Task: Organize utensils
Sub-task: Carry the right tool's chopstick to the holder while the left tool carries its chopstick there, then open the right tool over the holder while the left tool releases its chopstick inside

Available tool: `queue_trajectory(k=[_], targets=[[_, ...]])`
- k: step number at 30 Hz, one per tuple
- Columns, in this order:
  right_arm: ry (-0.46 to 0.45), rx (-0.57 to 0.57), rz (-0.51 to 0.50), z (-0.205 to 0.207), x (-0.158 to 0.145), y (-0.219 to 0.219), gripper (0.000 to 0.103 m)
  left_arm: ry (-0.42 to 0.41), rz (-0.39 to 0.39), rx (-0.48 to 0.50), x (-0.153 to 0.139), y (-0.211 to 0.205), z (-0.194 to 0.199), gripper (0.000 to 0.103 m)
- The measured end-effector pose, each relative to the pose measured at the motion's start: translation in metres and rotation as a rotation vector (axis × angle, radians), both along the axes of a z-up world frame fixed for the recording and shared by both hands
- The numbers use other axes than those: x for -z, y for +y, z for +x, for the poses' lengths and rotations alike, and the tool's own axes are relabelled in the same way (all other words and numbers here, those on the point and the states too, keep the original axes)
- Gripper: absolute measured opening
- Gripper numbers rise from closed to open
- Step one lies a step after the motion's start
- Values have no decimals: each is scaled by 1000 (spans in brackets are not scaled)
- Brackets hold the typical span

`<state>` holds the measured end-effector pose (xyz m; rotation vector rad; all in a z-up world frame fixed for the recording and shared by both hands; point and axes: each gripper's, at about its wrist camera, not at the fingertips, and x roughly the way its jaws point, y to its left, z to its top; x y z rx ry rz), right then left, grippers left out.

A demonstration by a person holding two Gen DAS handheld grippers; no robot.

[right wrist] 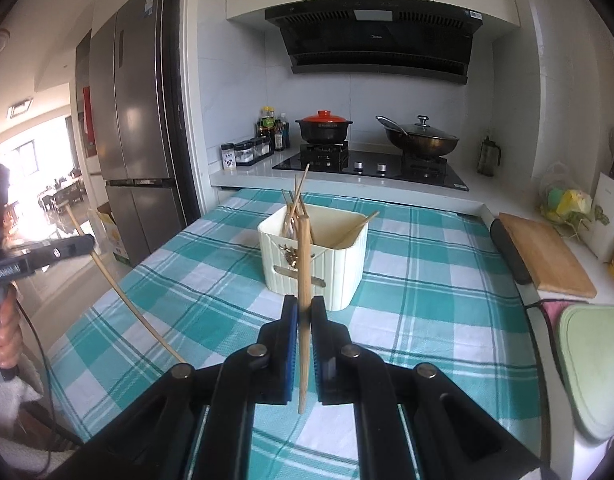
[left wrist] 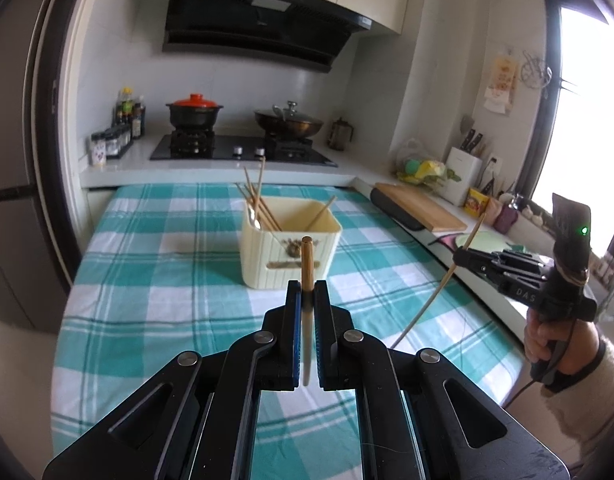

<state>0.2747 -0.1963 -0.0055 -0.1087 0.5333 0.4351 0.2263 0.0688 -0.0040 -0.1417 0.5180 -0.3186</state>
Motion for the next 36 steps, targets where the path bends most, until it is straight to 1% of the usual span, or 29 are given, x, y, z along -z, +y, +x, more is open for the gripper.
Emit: queue_trajectory(k=[2,4,6,7,10,12,15,16,17,20,21,23,25,27,29,32,33,34,35,36], targets=[[1,-1,-16,11,-5,2,7,-15,5,-4,-13,3,9,4],[-35,2,-23,22,-19,4,7,-54,5,-12,-35,7,19,4],[-94,4,-13,33,-41,5,7,-103,4,-22,-56,9,28,4],[-120,5,-5,38,-50,6,7,-142,9,-36,-73,10,36,4],[-222,8,17,58,-83,12,7,-217,3,-72,-104,9,64,4],[-287,5,30,73,-99,20,7,-246,-14,-98,-117,6,91,4],[-322,-6,40,98,-107,34,7,-224,-25,-109,-119,-1,133,4],[-314,-8,34,113,-105,41,7,-193,-17,-109,-114,-6,154,4],[-291,-15,32,125,-101,45,7,-172,-9,-107,-110,-9,167,4],[-183,-26,24,167,-77,55,7,-64,30,-86,-85,-22,216,4],[-158,-31,20,177,-69,56,7,-11,43,-76,-73,-26,234,4],[-64,-48,8,204,-47,60,7,70,54,-60,-54,-31,259,4],[24,-61,10,226,-29,63,7,149,64,-51,-33,-35,280,4],[105,-68,2,245,-11,68,7,202,73,-46,-17,-36,294,4],[165,-73,-24,258,2,73,7,245,78,-42,-2,-36,304,4],[212,-72,-53,276,15,80,8,290,87,-39,12,-39,316,5],[235,-73,-38,283,18,81,9,294,96,-53,12,-38,314,8],[247,-64,-15,289,18,79,21,287,105,-71,8,-37,311,18],[251,-48,5,290,15,76,28,272,104,-79,2,-34,307,26],[230,-20,43,288,5,69,37,239,99,-91,-9,-28,298,46]])
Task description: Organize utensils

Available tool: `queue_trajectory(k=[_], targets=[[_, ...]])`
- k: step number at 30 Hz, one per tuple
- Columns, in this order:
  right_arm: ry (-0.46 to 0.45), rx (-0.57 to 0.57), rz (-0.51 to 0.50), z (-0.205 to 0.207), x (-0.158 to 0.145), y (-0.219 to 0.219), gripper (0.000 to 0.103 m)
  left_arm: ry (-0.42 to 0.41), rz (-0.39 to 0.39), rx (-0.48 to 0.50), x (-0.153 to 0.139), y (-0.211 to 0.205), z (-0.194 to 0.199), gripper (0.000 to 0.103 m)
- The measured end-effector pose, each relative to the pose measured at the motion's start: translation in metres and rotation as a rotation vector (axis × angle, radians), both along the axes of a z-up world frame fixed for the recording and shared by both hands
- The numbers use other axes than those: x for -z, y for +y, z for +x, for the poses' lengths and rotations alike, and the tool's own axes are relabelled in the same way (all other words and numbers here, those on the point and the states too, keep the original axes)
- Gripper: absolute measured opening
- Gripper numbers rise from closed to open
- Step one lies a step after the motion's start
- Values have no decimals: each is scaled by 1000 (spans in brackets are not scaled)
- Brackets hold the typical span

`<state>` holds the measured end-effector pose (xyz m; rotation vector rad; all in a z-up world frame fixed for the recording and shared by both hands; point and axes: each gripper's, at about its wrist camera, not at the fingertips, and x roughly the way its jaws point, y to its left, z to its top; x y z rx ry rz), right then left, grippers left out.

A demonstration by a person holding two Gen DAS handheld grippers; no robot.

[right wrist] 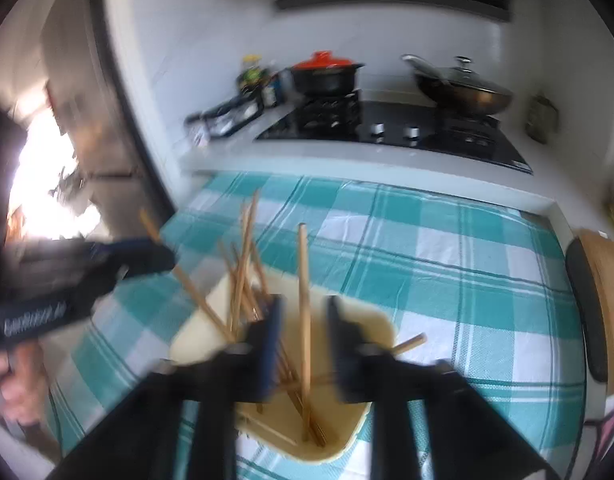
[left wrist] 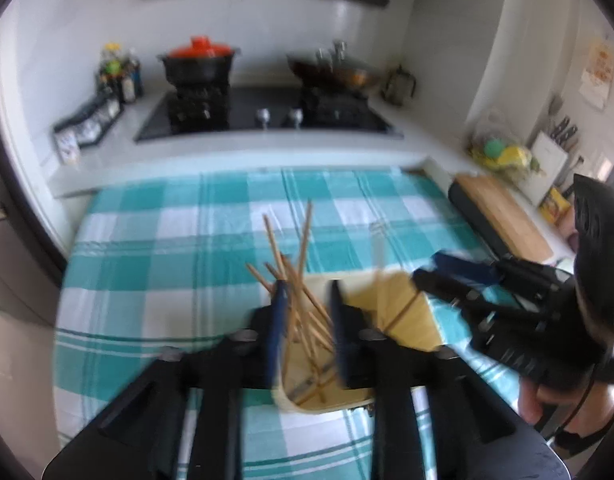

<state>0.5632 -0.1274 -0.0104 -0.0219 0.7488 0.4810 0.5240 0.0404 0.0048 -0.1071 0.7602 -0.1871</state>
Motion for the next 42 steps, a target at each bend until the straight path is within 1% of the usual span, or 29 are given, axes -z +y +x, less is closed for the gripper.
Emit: queue_trajectory(k=[1,2,3,4,5,6,7,8,9,11,12,13,14,15,17,19,20,21,23,25,27,31,34,38,42], targets=[[-36,25,24,-6,-10,-4,39,-59,11,-18,-18,6,-16,64],[-79,42,40,-14,-25,-10,39,-111,27,-30,-31,9,-29,71],[-136,47,40,-27,-45,-15,45,-170,44,-40,-46,12,-44,82],[-179,50,28,-37,-59,-17,58,-237,67,-53,-63,15,-64,93],[-238,61,7,-53,-77,-19,65,-303,89,-71,-81,17,-85,99],[-321,77,-15,-77,-100,-23,75,-353,104,-83,-93,17,-104,103],[-377,80,-17,-97,-116,-27,82,-419,126,-101,-107,17,-132,103],[-418,81,-17,-114,-129,-30,84,-441,140,-116,-113,17,-144,103],[-457,89,-15,-135,-142,-34,89,-458,167,-141,-118,15,-166,103],[-503,116,-6,-165,-154,-40,98,-455,197,-171,-115,11,-192,103],[-520,135,11,-184,-156,-44,103,-433,222,-183,-107,7,-207,103],[-531,143,30,-196,-155,-47,103,-408,243,-190,-97,4,-219,103],[-534,150,57,-216,-148,-51,103,-391,255,-200,-86,1,-230,103],[-529,152,69,-225,-142,-53,103,-377,258,-226,-70,-3,-246,103],[-494,158,93,-255,-111,-60,103,-351,253,-280,-43,-5,-268,103],[-429,173,105,-276,-75,-68,103,-305,253,-349,-15,-6,-288,103],[-391,184,105,-280,-58,-68,103,-279,251,-370,-6,-7,-292,103],[-339,198,100,-288,-39,-69,103,-253,243,-379,1,-7,-295,103],[-287,208,76,-299,-18,-67,103,-209,216,-365,13,-9,-300,103],[-261,218,41,-307,-8,-64,103,-203,225,-371,17,-12,-305,103],[-262,235,15,-316,-7,-61,103,-214,232,-372,14,-17,-310,103],[-288,253,-6,-335,-19,-58,103,-239,211,-356,5,-20,-323,103],[-311,254,-29,-343,-28,-50,103,-257,210,-358,-2,-20,-333,103],[-334,253,-59,-353,-37,-39,103,-252,211,-359,-3,-20,-335,103],[-324,262,-82,-358,-42,-31,103,-246,213,-358,-7,-22,-340,103]])
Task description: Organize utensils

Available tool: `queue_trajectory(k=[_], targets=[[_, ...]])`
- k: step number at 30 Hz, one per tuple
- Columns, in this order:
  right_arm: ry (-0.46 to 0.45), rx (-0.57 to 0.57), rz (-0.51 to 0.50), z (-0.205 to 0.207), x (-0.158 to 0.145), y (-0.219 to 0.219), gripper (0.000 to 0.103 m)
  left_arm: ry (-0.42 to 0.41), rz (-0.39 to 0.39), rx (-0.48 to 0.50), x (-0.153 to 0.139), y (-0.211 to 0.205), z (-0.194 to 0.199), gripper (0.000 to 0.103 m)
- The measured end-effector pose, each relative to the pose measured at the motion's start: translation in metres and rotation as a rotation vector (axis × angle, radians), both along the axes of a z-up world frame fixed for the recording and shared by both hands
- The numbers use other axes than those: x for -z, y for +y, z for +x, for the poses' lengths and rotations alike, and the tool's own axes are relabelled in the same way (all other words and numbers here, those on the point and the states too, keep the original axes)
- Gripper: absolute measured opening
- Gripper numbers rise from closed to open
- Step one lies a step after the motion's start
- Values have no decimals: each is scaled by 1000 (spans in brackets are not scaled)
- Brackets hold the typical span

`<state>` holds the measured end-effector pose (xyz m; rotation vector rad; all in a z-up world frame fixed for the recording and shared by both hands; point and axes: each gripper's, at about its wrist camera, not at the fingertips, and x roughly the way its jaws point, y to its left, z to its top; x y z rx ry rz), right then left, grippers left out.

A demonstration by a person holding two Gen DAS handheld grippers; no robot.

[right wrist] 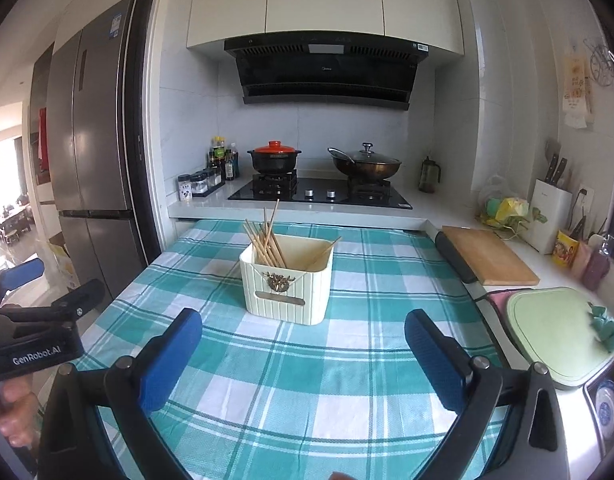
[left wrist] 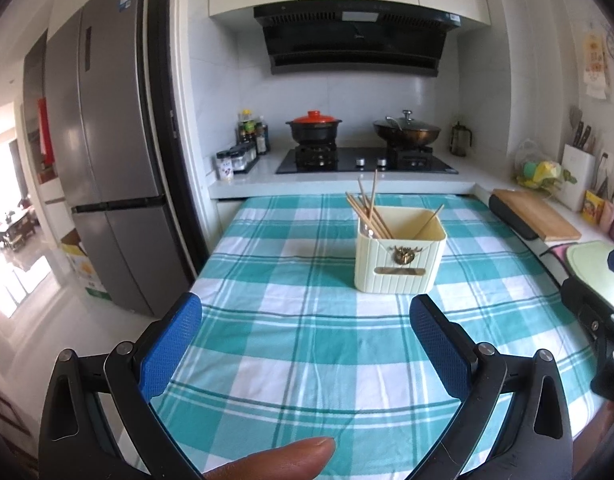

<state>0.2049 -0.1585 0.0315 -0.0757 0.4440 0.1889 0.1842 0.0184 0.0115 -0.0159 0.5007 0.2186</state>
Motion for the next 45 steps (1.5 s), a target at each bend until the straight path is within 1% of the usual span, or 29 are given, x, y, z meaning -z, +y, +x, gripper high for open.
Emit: queue_trajectory(k=[5,12,18,22,36,45], targets=[[13,23,-17,-8,-7,5,103,1,-17,9,-3,-1,-3,103],[-3,47,-8,-14,-15,1,103,25,-26,17,-3,-4,-2,103],[-1,49,0,-15,-12,0,103,30,-25,13,-2,-5,-2,103],[-2,56,7,-15,-11,-2,103,29,-8,7,-2,-8,-2,103],[-19,79,-5,-21,-12,-5,103,40,-8,15,0,-10,-1,103],[-8,73,-10,-20,-12,-3,103,43,-12,13,1,-10,0,103]])
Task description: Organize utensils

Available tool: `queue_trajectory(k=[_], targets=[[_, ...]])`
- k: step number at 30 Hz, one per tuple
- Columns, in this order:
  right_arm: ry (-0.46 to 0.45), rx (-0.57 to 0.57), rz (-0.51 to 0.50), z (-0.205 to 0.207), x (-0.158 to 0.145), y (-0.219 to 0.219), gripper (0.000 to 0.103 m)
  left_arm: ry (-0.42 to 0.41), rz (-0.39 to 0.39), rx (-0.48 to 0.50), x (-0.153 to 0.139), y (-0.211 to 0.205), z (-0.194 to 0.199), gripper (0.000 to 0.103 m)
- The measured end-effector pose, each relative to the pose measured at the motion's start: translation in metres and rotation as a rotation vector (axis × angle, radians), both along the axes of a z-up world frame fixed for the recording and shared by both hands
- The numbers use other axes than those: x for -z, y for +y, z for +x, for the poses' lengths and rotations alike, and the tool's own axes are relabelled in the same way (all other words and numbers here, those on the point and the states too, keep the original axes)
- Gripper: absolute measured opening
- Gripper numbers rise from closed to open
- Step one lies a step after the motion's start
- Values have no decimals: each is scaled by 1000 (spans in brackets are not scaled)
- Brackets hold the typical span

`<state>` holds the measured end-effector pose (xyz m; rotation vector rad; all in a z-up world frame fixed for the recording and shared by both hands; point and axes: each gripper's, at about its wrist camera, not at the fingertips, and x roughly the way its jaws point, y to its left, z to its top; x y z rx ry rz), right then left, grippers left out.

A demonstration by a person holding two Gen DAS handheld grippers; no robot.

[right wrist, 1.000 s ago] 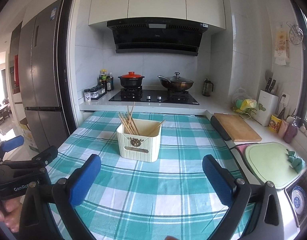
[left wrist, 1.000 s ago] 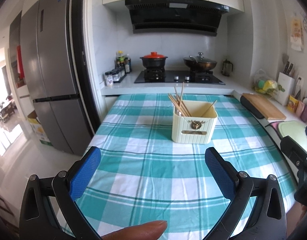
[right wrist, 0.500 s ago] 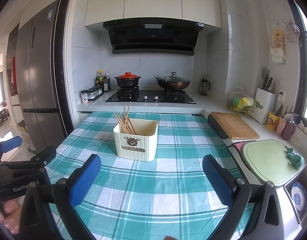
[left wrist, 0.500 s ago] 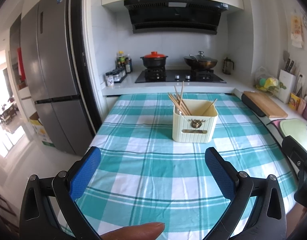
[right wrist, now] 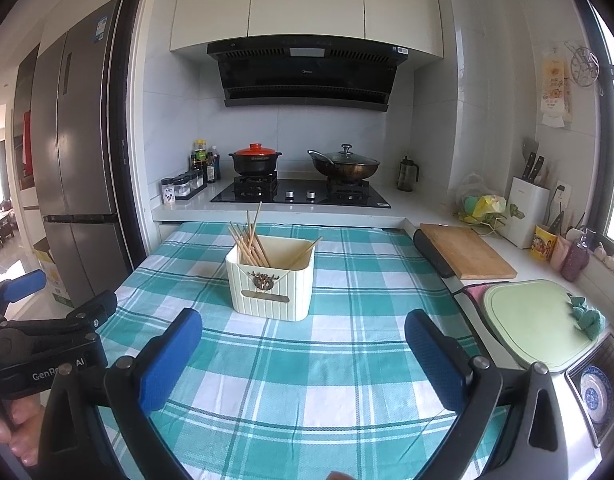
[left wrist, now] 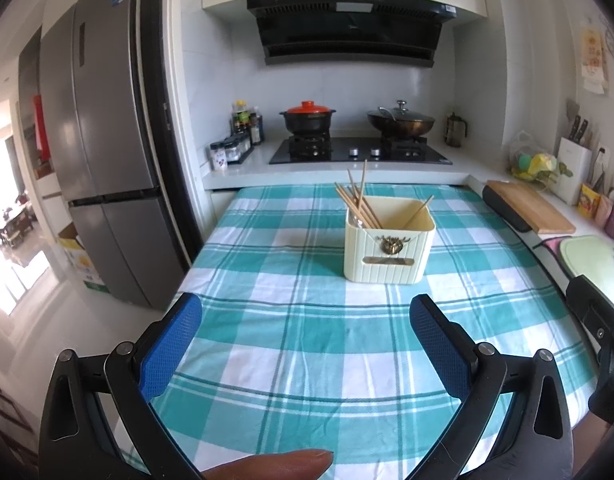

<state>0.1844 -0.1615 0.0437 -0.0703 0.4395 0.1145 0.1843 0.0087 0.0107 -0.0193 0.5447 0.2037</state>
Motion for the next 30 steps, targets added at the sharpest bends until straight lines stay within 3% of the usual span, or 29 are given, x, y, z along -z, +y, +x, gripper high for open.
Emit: queue_trajectory(k=[30], targets=[[3,2,-4,-1,1,-2,103,3,-4,10,1,-1,1,103]])
